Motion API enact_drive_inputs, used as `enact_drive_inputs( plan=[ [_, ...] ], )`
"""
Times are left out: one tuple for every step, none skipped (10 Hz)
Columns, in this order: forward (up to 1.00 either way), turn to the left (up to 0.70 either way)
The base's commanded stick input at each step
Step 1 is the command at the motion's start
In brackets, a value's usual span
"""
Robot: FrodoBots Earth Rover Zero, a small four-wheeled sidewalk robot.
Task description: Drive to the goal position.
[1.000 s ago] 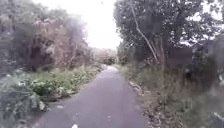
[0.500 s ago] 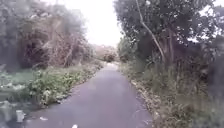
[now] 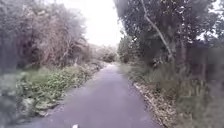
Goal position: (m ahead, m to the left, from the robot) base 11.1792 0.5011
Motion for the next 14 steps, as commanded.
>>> enact_drive_inputs(
  plan=[
    [0.85, 0.06],
    [0.85, 0.10],
    [0.85, 0.34],
    [0.85, 0.33],
    [0.85, 0.01],
    [0.85, 0.01],
    [0.85, 0.01],
    [0.85, 0.01],
    [0.85, 0.01],
    [0.85, 0.01],
    [0.85, 0.01],
    [0.85, 0.01],
    [0.85, 0.01],
    [0.85, 0.01]
  ],
)
